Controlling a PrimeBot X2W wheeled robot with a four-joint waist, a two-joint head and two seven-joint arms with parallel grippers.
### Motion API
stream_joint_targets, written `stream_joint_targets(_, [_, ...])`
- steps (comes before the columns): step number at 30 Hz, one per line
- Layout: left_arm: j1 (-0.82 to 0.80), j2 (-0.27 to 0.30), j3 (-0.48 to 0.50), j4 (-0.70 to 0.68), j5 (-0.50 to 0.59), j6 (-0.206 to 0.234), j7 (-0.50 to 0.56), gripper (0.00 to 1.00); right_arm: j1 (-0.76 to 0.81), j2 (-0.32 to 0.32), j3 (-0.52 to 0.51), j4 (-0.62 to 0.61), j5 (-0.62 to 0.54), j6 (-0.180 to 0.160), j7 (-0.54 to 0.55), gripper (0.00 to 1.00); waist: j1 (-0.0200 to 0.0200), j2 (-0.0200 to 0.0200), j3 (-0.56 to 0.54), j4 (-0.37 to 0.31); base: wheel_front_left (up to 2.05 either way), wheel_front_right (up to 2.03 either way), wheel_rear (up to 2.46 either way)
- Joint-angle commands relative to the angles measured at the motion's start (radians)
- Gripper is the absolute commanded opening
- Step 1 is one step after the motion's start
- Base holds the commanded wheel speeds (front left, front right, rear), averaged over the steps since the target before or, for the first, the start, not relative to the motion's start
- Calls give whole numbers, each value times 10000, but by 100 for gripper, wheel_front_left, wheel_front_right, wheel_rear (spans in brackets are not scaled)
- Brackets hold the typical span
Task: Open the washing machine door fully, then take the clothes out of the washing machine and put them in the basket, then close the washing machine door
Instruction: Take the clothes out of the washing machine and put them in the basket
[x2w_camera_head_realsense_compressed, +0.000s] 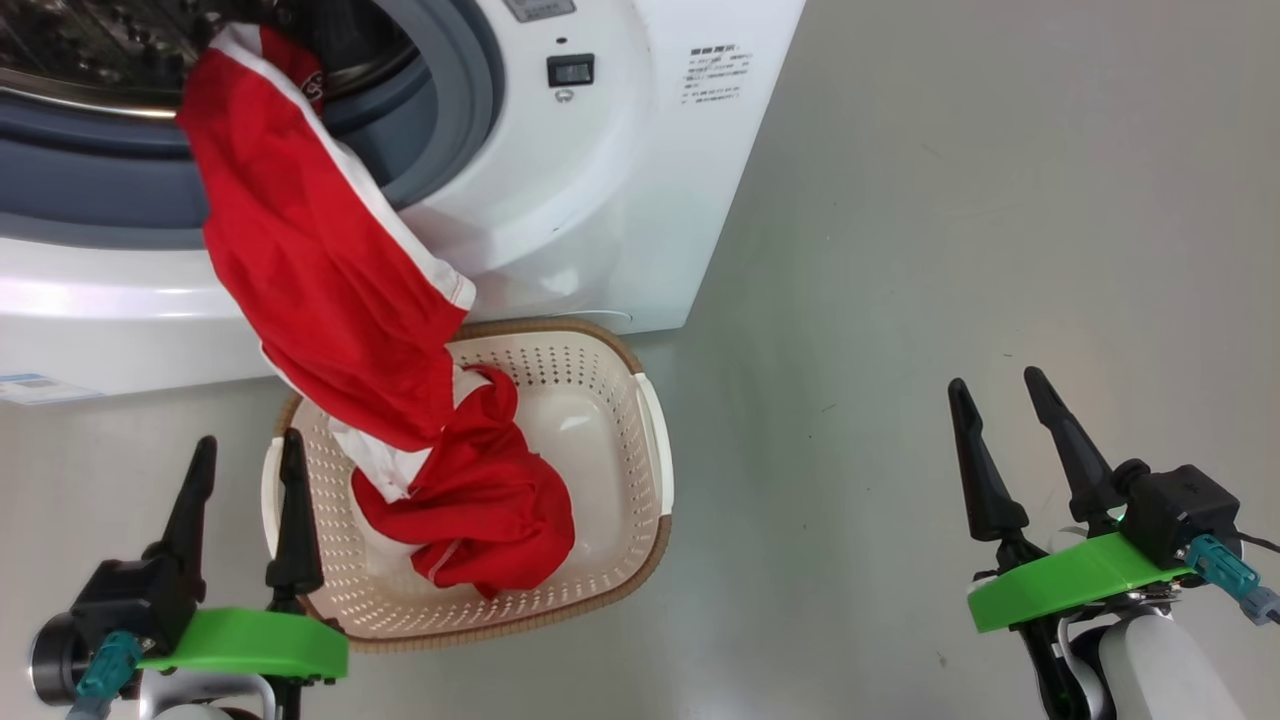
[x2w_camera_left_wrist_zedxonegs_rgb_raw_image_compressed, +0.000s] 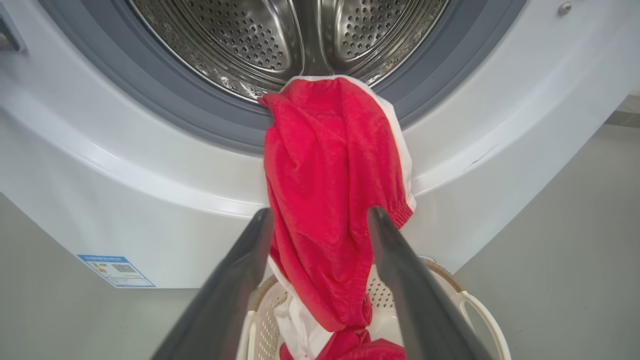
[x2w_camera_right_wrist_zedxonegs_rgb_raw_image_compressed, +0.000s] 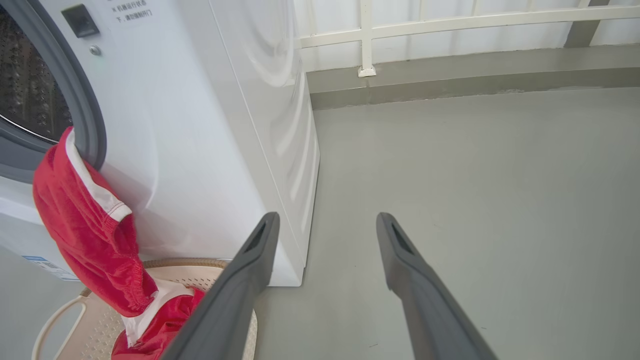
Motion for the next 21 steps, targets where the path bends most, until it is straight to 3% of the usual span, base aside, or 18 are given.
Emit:
stream_joint_targets(1, [102, 139, 250, -260, -93, 95, -51, 100, 97, -77, 142, -241, -48, 63, -65, 100, 0, 0, 17, 14, 0, 0, 0])
stream_joint_targets(12, [-1356, 144, 173, 13, 97, -209, -51, 100, -50, -77, 42, -297, -46, 63, -65, 100, 0, 0, 225, 127, 0, 0, 0])
stream_joint_targets(21, [-4356, 533, -164, 1893, 252, -404, 39, 100, -293, -77, 128, -356, 30, 63, -65, 100, 0, 0, 592, 140, 0, 0, 0])
